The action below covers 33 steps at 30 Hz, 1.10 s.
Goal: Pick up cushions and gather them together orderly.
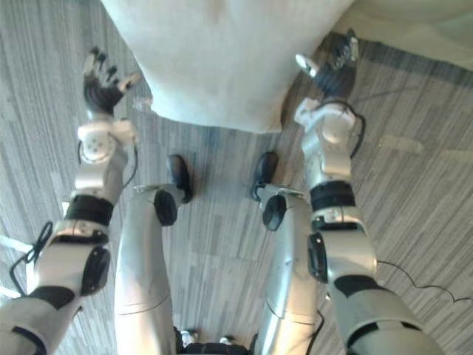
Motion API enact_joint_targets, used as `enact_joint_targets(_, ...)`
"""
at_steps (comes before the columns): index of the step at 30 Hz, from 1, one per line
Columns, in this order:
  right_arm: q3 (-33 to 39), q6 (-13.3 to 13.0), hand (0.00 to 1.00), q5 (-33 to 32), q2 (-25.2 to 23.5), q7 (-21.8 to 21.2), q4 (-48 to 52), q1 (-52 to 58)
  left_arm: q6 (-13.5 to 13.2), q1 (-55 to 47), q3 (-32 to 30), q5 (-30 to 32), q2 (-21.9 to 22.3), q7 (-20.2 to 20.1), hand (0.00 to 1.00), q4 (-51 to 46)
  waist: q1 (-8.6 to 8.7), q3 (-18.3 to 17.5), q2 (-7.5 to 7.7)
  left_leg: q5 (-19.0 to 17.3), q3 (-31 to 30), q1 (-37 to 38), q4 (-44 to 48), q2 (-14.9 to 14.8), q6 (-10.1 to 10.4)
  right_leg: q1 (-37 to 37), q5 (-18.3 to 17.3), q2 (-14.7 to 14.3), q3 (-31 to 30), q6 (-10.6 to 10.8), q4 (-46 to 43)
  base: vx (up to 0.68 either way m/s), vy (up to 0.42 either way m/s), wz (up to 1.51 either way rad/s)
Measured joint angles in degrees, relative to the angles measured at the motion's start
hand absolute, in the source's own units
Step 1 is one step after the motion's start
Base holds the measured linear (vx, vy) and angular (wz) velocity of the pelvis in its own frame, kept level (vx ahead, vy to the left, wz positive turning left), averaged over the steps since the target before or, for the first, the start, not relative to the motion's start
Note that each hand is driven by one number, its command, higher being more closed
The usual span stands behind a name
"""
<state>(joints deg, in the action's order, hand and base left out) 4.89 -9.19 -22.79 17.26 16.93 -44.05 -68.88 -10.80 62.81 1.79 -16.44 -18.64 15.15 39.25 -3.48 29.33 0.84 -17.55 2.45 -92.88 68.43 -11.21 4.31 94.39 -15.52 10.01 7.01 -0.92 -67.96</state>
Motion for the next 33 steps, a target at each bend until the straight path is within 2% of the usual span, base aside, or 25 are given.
enact_joint_targets(1, -0.4, 0.0, 0.0, -0.1, -0.1, 0.5, -0.2, -1.2, 0.0, 1.7, 0.6, 0.1, 0.5, 0.8, 0.0, 0.4, 0.0, 0.0, 0.0, 0.0, 0.0, -0.8, 0.0, 0.1, 0.0, 0.8, 0.0, 0.1, 0.0, 0.0, -0.1, -0.01, 0.031, 0.07)
enact_joint_targets(2, -0.7, 0.0, 1.0, -0.2, -0.3, 0.9, -0.4, -1.9, 0.1, 2.9, 1.0, 0.1, 1.0, 1.3, 0.0, 1.1, 0.03, 0.0, 0.0, 0.0, 0.0, -1.4, 0.0, 0.2, -0.1, 1.3, 0.0, 0.2, 0.0, 0.0, -0.2, -0.01, 0.03, 0.07)
enact_joint_targets(4, -1.1, -0.1, 1.0, -0.3, -0.1, 1.7, -0.9, -3.6, 0.1, 5.4, 1.6, 0.2, 1.9, 2.7, 0.0, 2.3, 0.14, 0.0, 0.0, 0.1, -0.1, -2.7, 0.3, 0.4, -0.1, 2.7, 0.0, 0.4, -0.1, 0.0, -0.6, -0.01, 0.029, 0.09)
enact_joint_targets(5, -1.3, -0.2, 1.0, -0.3, -0.1, 1.8, -0.9, -4.3, 0.2, 6.1, 1.7, 0.5, 2.0, 3.4, 1.0, 2.4, 0.18, 0.0, 0.0, 0.2, 0.0, -3.1, 0.3, 0.5, -0.1, 3.2, 0.0, 0.6, -0.1, 0.0, -0.7, -0.01, 0.023, 0.1)
enact_joint_targets(12, -2.4, -1.3, 1.0, -7.5, -0.5, 3.5, -0.7, -6.2, 0.6, 8.6, 2.1, 0.3, 2.6, 7.7, 1.0, 1.2, 0.17, 0.0, -0.03, 1.1, -0.1, -4.9, 0.2, 1.1, -0.1, 5.0, 0.5, 0.7, -0.2, -0.9, -0.8, -0.01, 0.008, 0.03)
enact_joint_targets(17, -2.3, -1.6, 1.0, -11.3, -2.6, 5.1, 0.5, -6.0, 1.6, 7.7, 2.1, -3.0, 3.0, 10.1, 1.0, -2.1, 0.33, 0.0, -0.06, 1.9, -0.2, -3.1, -0.6, 1.4, -0.1, 3.0, 1.1, 0.9, 0.2, -1.8, 0.0, 0.0, 0.007, 0.02)
enact_joint_targets(20, -1.2, -1.6, 1.0, -12.2, -6.2, 5.9, 0.9, -3.6, 1.4, 2.4, 1.2, -4.2, 5.3, 11.3, 1.0, -6.3, 0.64, -0.3, -0.12, 2.0, -0.2, 2.7, -2.6, 1.4, 0.0, -2.9, 1.2, 0.7, 0.6, -1.9, 2.2, 0.02, 0.004, -0.07)
enact_joint_targets(23, 0.4, -2.2, 1.0, -12.2, -9.9, 5.9, 13.6, 6.0, -1.5, -5.9, 1.1, -5.2, 9.1, 11.9, 1.0, -16.0, 0.51, -0.3, -0.12, 2.0, -0.2, 10.7, -4.9, 1.2, 0.1, -11.0, 0.8, 0.4, 1.0, -1.3, 4.5, 0.01, 0.002, -0.04)
enact_joint_targets(24, 0.6, -3.4, 1.0, -12.0, -10.9, 5.9, 16.3, 8.4, -2.8, -8.1, 1.3, -5.1, 10.3, 11.9, 1.0, -18.0, 0.53, -1.0, -0.08, 1.9, -0.2, 12.7, -6.0, 1.2, 0.1, -13.1, 0.8, 0.1, 1.1, -1.3, 5.5, 0.0, 0.008, -0.05)
enact_joint_targets(25, 0.5, -5.2, 1.0, -11.0, -11.8, 5.7, 19.8, 12.0, -4.4, -11.2, 2.1, -5.1, 12.0, 11.9, 1.0, -20.2, 0.47, -3.7, -0.2, 2.0, -0.3, 13.3, -6.8, 1.2, 0.2, -13.9, 0.6, 0.0, 1.2, -0.9, 6.3, 0.0, 0.0, 0.0)
enact_joint_targets(27, 0.6, -6.9, 1.0, -10.3, -12.5, 5.7, 24.6, 15.4, -5.6, -14.0, 3.6, -5.1, 13.4, 11.8, 1.0, -23.2, 0.58, -4.0, -0.15, 2.0, 0.0, 17.4, -8.1, 1.3, 0.2, -17.9, 0.7, 0.0, 1.4, -1.1, 7.5, 0.01, 0.007, -0.02)
enact_joint_targets(28, 0.6, -7.9, 1.0, -8.6, -12.9, 5.6, 27.4, 18.9, -6.3, -16.6, 5.2, -5.1, 14.1, 11.7, 1.0, -24.0, 0.78, -4.0, -0.15, 2.0, 0.0, 21.8, -9.7, 1.3, 0.3, -22.4, 0.7, -0.1, 1.8, -1.1, 9.1, 0.01, 0.004, -0.05)
enact_joint_targets(32, 0.5, -9.9, 1.0, -5.6, -15.0, 4.4, 34.8, 31.1, -6.4, -26.3, 9.1, -5.1, 16.4, 10.4, 1.0, -28.4, 1.65, -4.6, -0.12, 2.3, 0.4, 35.7, -16.5, 2.0, 0.8, -36.5, 0.9, -0.3, 3.2, -0.7, 15.8, 0.04, -0.018, -0.02)
enact_joint_targets(33, 0.3, -9.9, 1.0, -4.5, -15.5, 4.4, 36.0, 35.2, -6.4, -29.4, 10.2, -5.1, 17.4, 10.0, 1.0, -29.2, 1.82, -7.0, -0.06, 2.3, 0.5, 37.5, -18.2, 2.1, 0.8, -38.2, 0.8, -0.5, 3.4, -0.4, 17.4, 0.05, -0.022, -0.02)
